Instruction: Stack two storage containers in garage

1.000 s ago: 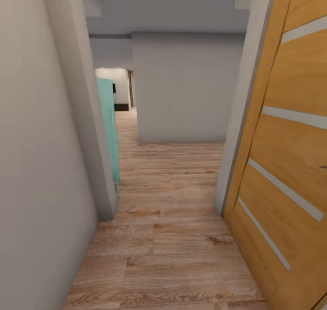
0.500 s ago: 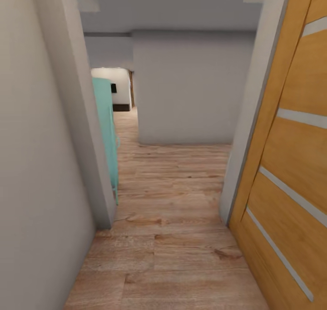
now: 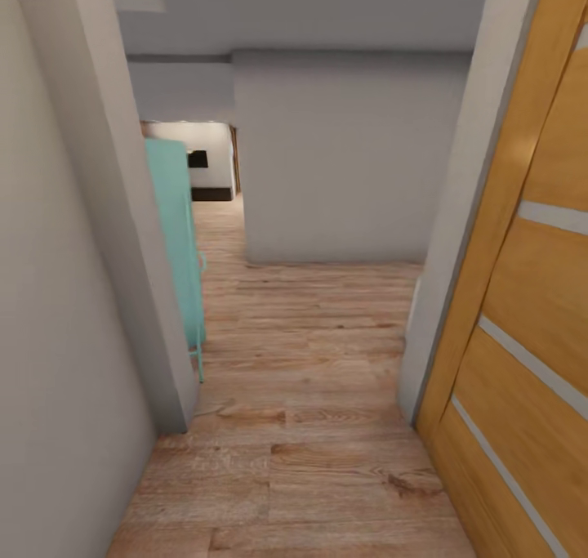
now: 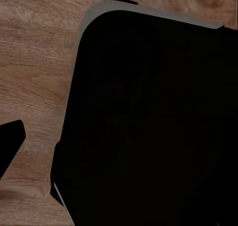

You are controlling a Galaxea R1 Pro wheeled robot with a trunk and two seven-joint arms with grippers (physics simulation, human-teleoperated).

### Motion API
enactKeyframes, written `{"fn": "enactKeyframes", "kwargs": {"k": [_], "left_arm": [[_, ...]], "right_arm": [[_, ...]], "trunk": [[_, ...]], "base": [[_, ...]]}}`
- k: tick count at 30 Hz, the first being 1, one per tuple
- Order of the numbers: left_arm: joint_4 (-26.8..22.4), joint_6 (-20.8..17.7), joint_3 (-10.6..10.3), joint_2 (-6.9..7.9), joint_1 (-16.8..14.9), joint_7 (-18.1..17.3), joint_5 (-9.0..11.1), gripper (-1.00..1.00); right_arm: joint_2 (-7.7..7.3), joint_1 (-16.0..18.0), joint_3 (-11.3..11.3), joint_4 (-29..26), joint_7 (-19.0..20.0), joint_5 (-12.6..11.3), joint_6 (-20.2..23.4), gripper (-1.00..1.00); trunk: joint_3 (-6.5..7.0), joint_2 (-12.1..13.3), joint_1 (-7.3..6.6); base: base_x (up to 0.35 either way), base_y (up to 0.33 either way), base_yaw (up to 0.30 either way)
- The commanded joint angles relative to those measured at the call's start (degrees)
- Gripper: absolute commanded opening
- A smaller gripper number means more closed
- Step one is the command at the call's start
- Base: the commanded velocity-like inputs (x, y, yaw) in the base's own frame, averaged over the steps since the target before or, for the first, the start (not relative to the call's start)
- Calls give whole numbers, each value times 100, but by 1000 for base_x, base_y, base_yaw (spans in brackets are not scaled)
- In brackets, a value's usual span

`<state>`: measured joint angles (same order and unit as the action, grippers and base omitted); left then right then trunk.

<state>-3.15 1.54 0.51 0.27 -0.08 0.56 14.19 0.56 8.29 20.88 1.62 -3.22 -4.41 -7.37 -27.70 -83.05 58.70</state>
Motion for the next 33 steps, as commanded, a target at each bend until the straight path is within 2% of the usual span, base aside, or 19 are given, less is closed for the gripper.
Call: {"fn": "enactKeyframes", "kwargs": {"k": [1, 10, 33], "left_arm": [[-2, 11, 2, 0, -1, 6, 22, 100], [-2, 6, 2, 0, -1, 4, 22, 100], [-2, 4, 2, 7, -1, 6, 52, 100]], "right_arm": [[4, 6, 48, 17, -12, -45, -31, 100], [5, 6, 48, 21, -12, -35, -29, 100], [58, 6, 15, 22, -12, -136, -28, 100]], "trunk": [[-5, -2, 3], [-5, -2, 3], [-5, -2, 3]], "base": [[323, -101, 0], [324, -76, 0], [323, -2, 0]]}}
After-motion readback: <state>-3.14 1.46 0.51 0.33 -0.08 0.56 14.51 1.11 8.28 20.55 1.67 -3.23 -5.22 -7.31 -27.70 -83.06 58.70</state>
